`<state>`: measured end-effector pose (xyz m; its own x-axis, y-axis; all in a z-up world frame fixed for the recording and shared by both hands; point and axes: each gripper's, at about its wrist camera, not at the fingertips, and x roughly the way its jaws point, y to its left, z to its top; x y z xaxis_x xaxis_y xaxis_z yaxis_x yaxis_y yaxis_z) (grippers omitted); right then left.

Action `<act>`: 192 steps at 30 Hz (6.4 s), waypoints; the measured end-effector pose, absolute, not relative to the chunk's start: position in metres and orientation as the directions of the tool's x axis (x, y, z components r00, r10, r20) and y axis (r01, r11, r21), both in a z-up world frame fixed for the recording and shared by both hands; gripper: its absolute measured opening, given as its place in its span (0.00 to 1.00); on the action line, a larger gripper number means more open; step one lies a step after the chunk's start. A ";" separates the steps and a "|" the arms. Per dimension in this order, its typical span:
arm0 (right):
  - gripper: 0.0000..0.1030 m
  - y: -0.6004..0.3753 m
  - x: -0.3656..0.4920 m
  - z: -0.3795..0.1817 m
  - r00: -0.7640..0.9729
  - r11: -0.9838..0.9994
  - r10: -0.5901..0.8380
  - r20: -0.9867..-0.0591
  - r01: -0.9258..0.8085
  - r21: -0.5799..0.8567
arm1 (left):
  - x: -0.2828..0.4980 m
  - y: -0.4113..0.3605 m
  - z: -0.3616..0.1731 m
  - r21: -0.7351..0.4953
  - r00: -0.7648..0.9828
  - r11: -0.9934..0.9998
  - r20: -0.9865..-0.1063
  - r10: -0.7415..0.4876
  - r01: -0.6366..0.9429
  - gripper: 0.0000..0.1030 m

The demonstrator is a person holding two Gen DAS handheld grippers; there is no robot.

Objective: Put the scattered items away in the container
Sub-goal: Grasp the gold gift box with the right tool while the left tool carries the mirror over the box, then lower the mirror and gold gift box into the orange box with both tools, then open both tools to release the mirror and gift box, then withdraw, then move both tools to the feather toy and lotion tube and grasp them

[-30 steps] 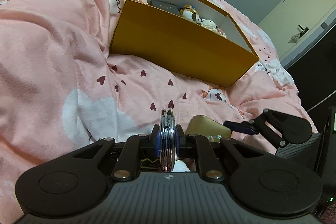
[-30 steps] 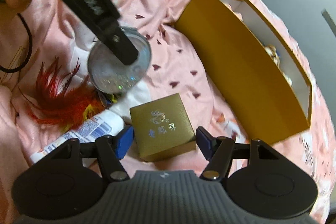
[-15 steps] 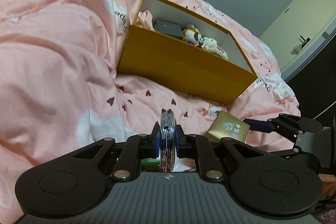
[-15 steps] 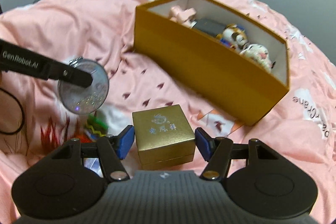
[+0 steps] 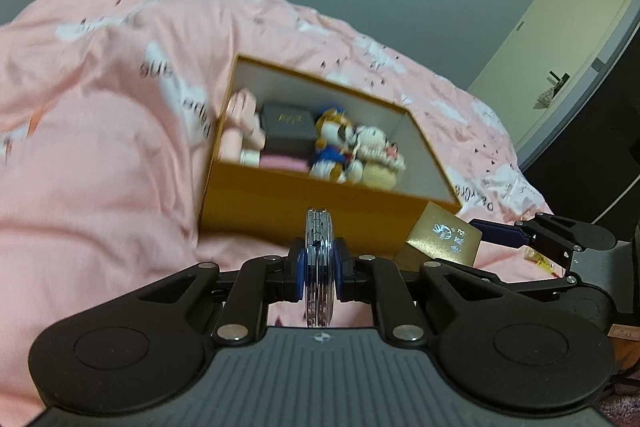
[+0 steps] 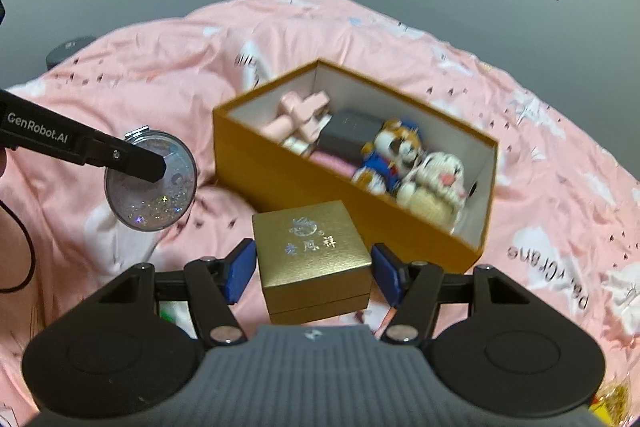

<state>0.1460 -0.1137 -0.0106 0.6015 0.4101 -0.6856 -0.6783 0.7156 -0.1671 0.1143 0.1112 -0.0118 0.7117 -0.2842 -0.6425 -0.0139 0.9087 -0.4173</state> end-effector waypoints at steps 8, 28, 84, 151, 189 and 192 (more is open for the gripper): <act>0.63 -0.115 0.173 0.017 0.633 0.725 0.451 -0.629 -0.671 -0.155 | 0.157 0.130 0.015 -0.389 0.735 0.921 -0.620 -0.276 0.018 0.15; 0.63 -0.107 0.271 0.004 0.634 0.777 0.437 -0.637 -0.623 -0.087 | 0.303 0.109 -0.059 -0.413 0.523 0.911 -0.780 -0.344 -0.016 0.15; 0.62 -0.044 0.314 -0.052 0.488 0.745 0.460 -0.742 -0.666 0.023 | 0.307 0.123 -0.064 -0.204 0.510 0.979 -0.844 -0.166 -0.019 0.34; 0.67 -0.048 0.274 -0.019 0.511 0.874 0.393 -0.764 -0.466 0.139 | 0.226 0.129 0.000 -0.190 0.614 0.981 -0.779 -0.127 -0.039 0.50; 0.39 -0.151 0.053 -0.090 0.171 0.809 0.455 -0.874 -0.489 0.326 | 0.020 0.052 -0.091 -0.194 0.336 0.979 -0.920 -0.202 0.055 0.55; 0.39 -0.151 0.052 -0.100 0.120 0.808 0.453 -0.883 -0.473 0.351 | 0.022 0.043 -0.099 -0.157 0.315 0.984 -0.932 -0.177 0.089 0.56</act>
